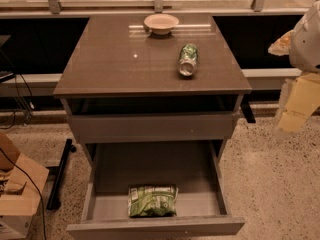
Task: Pick green jalapeno chip bag from middle drawer and place on counter
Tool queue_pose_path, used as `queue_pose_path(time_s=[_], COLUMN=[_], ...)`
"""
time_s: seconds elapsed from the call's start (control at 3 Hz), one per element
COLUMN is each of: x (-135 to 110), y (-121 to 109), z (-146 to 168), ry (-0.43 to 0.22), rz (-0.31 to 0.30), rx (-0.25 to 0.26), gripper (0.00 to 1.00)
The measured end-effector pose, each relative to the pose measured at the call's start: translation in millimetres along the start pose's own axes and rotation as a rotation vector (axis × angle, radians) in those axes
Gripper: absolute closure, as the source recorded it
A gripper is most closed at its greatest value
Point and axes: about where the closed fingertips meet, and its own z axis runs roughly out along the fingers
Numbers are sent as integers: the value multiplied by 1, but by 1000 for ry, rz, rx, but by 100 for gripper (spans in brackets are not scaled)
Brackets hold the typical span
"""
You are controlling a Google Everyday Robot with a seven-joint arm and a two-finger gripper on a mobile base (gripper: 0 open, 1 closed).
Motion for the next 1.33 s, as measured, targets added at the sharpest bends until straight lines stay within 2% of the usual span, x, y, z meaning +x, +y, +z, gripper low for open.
queue_pose_path(time_s=[0.33,0.67,1.0,1.33], x=[0,-1,-10,-20], y=[-1,4,23,40], z=[-2,19,72,129], ry=[5,-23,-106,-205], rz=[3,49,152,219], rx=[12,17,1,-34], gripper=[0,0,0,0])
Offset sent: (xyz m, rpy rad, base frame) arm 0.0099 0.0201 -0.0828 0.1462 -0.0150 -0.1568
